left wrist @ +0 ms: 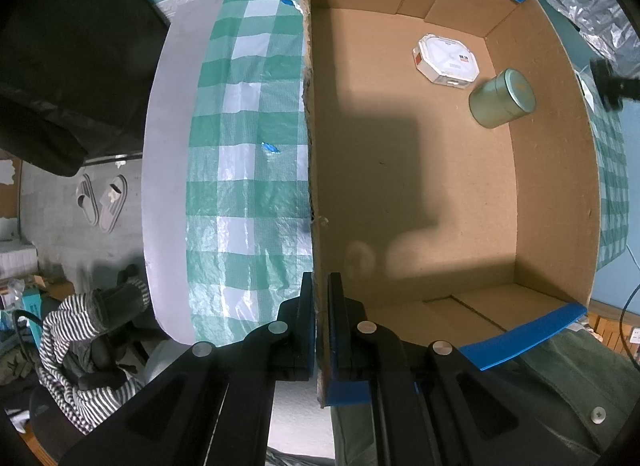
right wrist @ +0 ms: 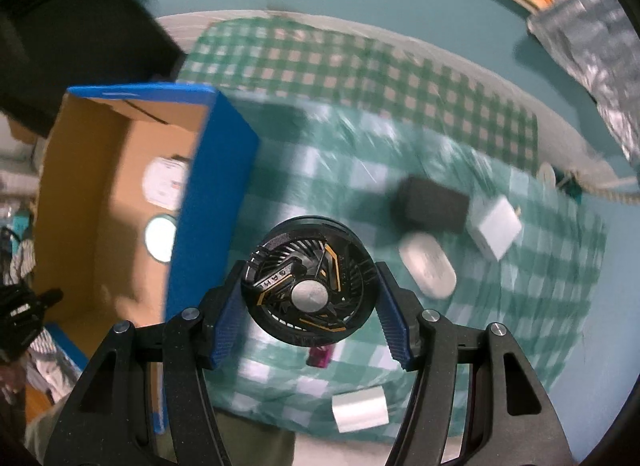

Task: Organize rigid objects
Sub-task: 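Carry the black fan with the right gripper into the box and release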

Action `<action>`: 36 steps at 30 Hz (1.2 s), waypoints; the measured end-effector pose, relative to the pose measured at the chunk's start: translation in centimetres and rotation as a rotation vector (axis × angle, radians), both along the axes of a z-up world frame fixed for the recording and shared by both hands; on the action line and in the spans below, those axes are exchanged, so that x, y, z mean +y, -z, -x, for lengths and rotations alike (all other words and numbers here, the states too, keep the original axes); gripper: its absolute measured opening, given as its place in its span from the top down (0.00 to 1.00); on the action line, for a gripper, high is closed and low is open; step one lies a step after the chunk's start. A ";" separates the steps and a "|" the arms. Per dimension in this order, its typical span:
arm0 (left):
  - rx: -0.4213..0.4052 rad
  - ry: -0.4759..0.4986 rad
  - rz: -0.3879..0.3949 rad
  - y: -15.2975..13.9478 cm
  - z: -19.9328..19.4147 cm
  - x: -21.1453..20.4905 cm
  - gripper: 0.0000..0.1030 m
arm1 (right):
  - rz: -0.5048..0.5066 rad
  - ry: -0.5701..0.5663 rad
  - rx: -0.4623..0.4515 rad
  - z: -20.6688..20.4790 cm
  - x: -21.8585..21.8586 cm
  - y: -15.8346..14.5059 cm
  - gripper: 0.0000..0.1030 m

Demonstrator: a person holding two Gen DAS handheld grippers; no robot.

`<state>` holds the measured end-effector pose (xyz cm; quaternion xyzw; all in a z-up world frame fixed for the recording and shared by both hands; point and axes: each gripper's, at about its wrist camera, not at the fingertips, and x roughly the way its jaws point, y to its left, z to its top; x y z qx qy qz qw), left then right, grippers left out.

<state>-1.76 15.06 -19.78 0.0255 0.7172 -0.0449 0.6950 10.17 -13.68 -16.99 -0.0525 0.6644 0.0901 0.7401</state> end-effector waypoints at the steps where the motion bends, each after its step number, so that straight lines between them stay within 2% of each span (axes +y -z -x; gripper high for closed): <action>1: -0.001 0.000 -0.001 0.0 0.0 0.0 0.95 | 0.000 -0.014 -0.007 -0.2 0.5 -0.3 0.40; 11: -0.003 0.002 -0.004 0.1 0.3 -0.2 0.95 | -0.010 -0.189 -0.053 -2.3 6.5 -2.5 0.40; 24: -0.004 -0.012 -0.009 0.2 0.5 0.1 0.95 | 0.012 -0.327 -0.018 -3.4 12.4 0.5 0.40; 36: -0.007 -0.009 -0.009 0.1 0.6 0.4 0.95 | 0.033 -0.326 0.011 -4.1 12.9 3.4 0.40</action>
